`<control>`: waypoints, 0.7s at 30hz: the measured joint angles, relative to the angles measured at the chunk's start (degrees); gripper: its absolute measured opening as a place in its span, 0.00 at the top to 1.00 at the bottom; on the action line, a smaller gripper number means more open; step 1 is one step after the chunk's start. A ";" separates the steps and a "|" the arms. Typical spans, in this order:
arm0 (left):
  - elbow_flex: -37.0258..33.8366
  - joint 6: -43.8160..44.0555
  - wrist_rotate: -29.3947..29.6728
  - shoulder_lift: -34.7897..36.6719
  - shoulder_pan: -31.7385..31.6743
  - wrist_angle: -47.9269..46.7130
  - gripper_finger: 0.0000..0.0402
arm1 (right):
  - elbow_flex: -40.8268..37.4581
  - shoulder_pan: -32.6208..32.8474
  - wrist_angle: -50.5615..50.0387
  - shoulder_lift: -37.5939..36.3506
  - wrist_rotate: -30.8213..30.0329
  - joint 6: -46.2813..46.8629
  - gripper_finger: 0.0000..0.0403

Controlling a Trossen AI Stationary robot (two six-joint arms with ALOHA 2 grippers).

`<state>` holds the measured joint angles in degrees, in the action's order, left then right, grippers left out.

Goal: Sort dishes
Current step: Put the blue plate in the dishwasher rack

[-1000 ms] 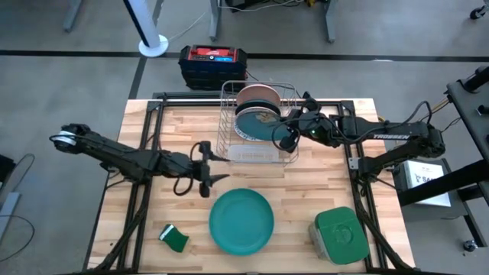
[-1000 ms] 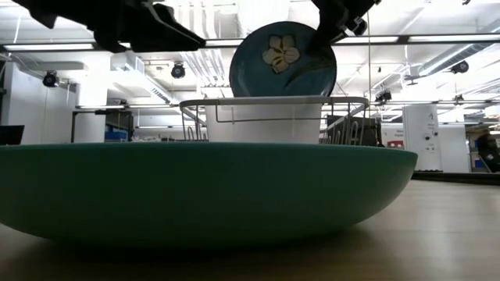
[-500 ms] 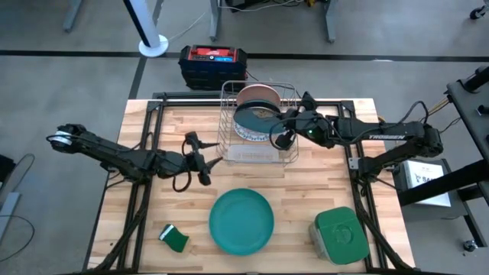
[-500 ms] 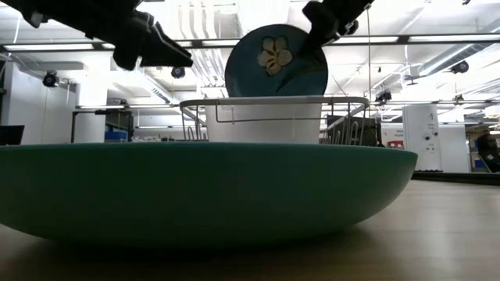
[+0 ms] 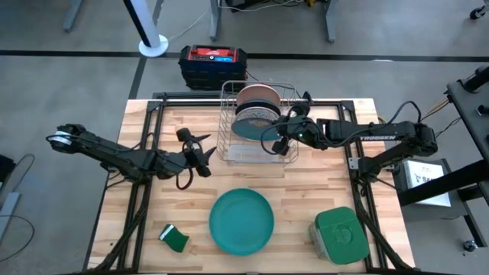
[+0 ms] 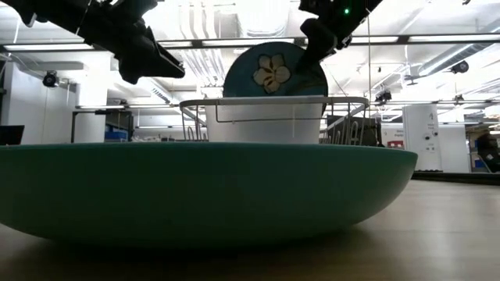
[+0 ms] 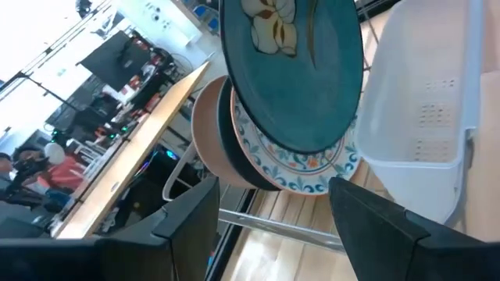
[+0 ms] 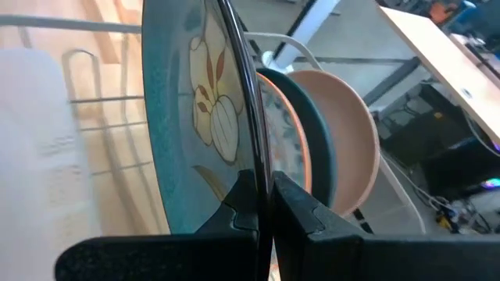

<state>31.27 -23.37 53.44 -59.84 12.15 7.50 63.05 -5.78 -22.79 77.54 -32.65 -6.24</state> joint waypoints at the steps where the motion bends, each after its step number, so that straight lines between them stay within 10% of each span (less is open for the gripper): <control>1: 0.00 -0.01 0.03 0.09 -0.09 0.00 0.42 | -0.38 -0.17 0.67 0.00 -0.17 -0.06 1.00; 21: 0.00 0.97 0.04 0.20 -0.27 -0.42 0.42 | -5.38 -1.53 6.13 -0.02 3.33 -0.44 1.00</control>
<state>31.27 -22.40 53.48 -59.64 11.88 7.07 57.67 -7.31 -16.66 77.52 -29.32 -6.68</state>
